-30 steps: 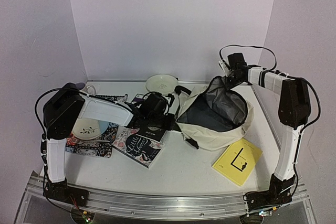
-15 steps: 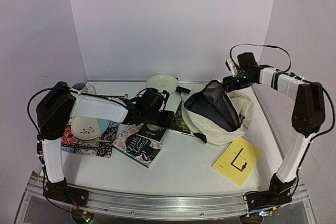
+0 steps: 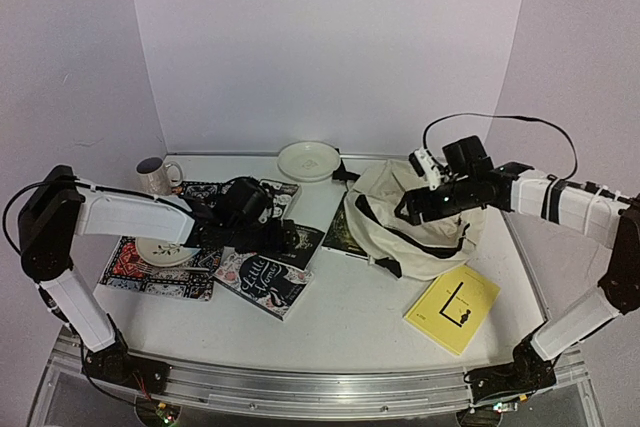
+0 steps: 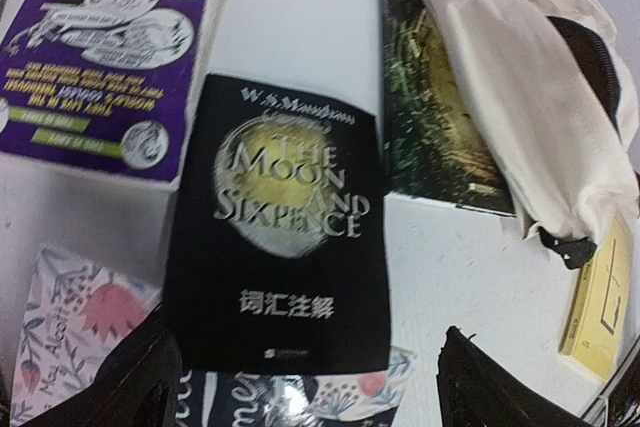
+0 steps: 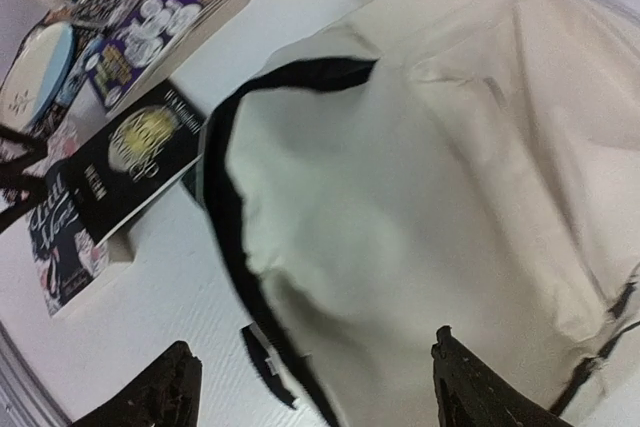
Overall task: Pack the student bag
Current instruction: Pick up the book at the center of the board.
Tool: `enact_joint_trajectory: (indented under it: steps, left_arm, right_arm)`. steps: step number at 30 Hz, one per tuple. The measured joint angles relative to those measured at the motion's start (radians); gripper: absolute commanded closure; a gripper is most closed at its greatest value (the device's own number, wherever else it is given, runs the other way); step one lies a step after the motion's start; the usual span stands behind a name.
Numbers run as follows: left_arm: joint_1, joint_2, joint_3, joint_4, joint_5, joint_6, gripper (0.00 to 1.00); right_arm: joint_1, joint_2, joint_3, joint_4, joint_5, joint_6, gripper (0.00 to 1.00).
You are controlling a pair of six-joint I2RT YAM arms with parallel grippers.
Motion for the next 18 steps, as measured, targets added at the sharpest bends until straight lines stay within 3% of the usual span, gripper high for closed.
enact_joint_trajectory:
  steps: [8,18]
  left_arm:
    - [0.023,-0.141,-0.169,-0.037,-0.019,-0.141,0.10]
    - [0.025,-0.180,-0.291,-0.039,-0.032,-0.291,0.13]
  right_arm:
    - [0.267,0.020,-0.072,0.114,0.007,0.078,0.20]
    - [0.442,0.388,0.101,0.203,0.013,0.098,0.20]
